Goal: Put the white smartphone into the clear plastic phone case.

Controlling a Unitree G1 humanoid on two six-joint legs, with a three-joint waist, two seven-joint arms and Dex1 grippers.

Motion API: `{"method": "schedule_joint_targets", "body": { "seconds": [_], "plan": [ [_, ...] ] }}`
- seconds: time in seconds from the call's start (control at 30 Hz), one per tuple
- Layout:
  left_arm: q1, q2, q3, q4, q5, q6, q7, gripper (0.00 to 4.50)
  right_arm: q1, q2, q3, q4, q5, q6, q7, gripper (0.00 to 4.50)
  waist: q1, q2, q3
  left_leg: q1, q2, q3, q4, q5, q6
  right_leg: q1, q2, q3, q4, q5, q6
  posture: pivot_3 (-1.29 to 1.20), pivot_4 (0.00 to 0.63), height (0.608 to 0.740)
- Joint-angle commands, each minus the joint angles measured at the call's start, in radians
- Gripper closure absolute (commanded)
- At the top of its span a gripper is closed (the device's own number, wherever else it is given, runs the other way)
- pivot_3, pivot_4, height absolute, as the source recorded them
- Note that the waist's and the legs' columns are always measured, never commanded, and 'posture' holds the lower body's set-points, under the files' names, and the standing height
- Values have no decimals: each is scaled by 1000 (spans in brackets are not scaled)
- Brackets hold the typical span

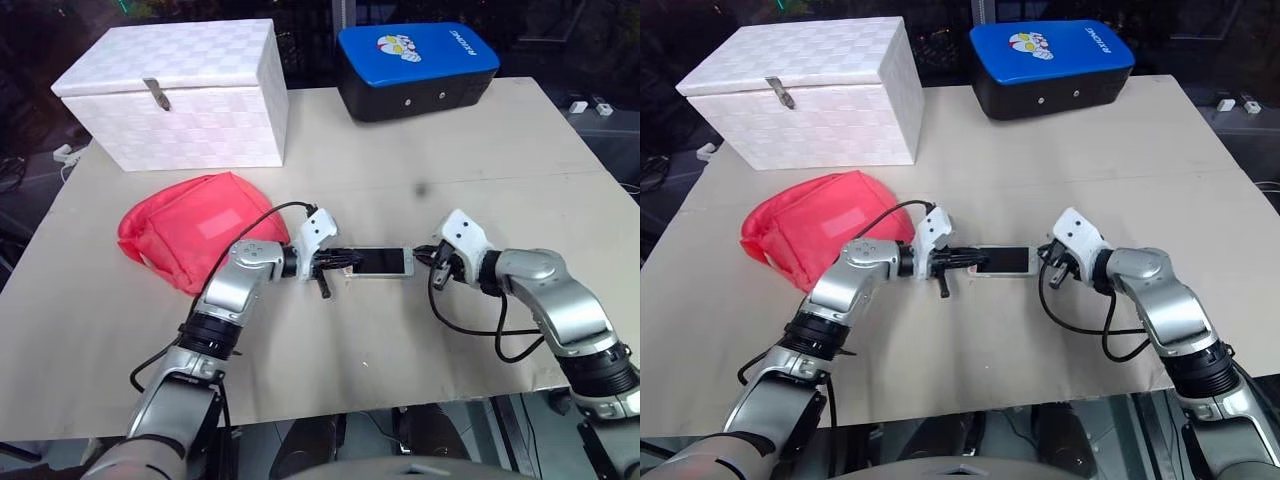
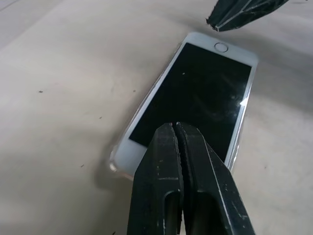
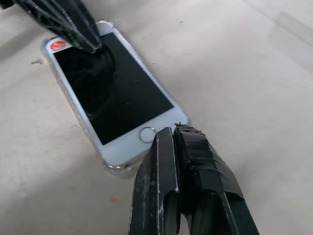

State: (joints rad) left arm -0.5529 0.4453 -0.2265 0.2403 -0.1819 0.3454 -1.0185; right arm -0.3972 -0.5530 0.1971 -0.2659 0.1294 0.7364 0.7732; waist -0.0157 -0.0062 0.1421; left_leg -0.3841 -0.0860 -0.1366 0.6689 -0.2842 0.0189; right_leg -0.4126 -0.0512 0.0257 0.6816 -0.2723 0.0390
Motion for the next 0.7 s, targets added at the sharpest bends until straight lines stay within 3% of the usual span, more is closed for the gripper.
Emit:
{"method": "schedule_joint_targets", "body": {
  "seconds": [0.03,0.6,0.7],
  "plan": [
    [16,5,-11,9,20,11,3,4407,-28,-5,18,1,12,-21,22,4500,0,0,0,0,0,0,0,0,0,0,0,0,0,0,0,0,150,740],
    [51,-23,-38,-6,49,-2,37,4407,-170,-46,259,412,-61,16,244,4500,1,-5,-21,7,0,-2,0,0,0,9,0,-2,-2,0,0,0,150,740],
    [59,-26,-39,-16,49,1,42,4407,-189,-30,285,482,-83,-7,254,4500,3,-8,-24,16,0,-3,-1,-1,1,17,0,-3,-4,0,0,0,150,740]
  ]
}}
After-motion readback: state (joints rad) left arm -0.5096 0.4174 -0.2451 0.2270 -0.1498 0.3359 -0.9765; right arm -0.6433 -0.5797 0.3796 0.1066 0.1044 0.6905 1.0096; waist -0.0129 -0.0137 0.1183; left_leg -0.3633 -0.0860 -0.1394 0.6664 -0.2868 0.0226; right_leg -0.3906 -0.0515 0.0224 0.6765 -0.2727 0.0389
